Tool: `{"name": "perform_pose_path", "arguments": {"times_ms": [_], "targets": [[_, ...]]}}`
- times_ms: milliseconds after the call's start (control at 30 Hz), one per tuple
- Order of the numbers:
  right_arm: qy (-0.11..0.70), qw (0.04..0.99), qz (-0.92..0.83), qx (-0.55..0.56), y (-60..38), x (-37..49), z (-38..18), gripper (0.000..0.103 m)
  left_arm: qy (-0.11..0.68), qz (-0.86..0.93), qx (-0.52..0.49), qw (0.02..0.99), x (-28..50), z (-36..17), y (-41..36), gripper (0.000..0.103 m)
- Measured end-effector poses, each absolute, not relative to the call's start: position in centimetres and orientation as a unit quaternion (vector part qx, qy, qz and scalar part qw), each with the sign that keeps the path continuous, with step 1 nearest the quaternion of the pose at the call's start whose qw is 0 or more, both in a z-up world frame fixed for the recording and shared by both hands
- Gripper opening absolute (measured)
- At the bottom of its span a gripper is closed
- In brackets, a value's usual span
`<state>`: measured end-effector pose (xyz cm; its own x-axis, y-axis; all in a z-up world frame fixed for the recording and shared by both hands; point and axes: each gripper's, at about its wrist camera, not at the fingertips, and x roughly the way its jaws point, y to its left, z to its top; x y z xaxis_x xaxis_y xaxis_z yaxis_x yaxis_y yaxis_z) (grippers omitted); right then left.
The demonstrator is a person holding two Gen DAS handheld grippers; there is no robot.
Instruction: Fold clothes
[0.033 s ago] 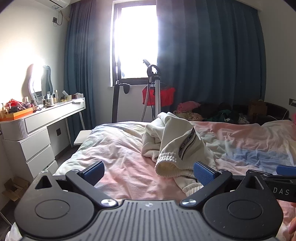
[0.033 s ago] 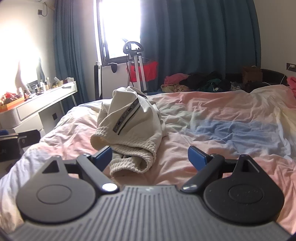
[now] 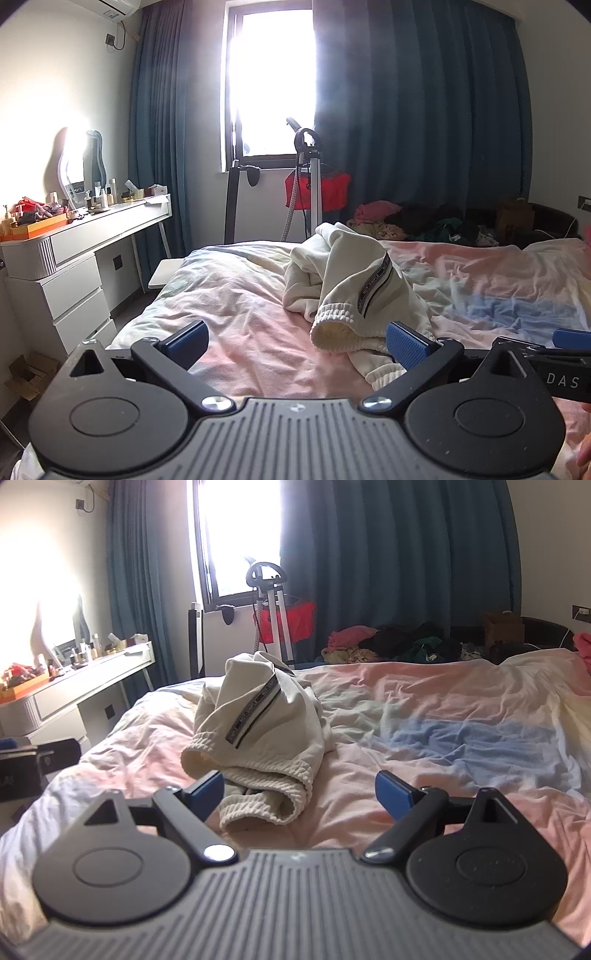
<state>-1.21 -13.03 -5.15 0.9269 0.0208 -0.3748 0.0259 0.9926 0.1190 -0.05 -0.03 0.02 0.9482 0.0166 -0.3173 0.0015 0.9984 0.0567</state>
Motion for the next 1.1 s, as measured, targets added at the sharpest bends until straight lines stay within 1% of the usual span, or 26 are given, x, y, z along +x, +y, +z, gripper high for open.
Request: {"name": "perform_pose_path", "arguments": {"times_ms": [167,467,1100], "targets": [[0.197,0.978,-0.001,0.069,-13.0,-1.0,-5.0,0.09,0.153,0.012,0.03,0.988,-0.9,0.4,-0.3,0.103],[0.197,0.979,-0.003,0.06,-12.6,-0.9,-5.4,0.09,0.175,0.012,0.024,0.984,0.0,0.0,0.2,0.103],[0.2,0.978,-0.002,0.058,-12.6,-1.1,-5.4,0.09,0.18,0.002,0.03,0.983,0.1,-0.4,-0.2,0.103]]}}
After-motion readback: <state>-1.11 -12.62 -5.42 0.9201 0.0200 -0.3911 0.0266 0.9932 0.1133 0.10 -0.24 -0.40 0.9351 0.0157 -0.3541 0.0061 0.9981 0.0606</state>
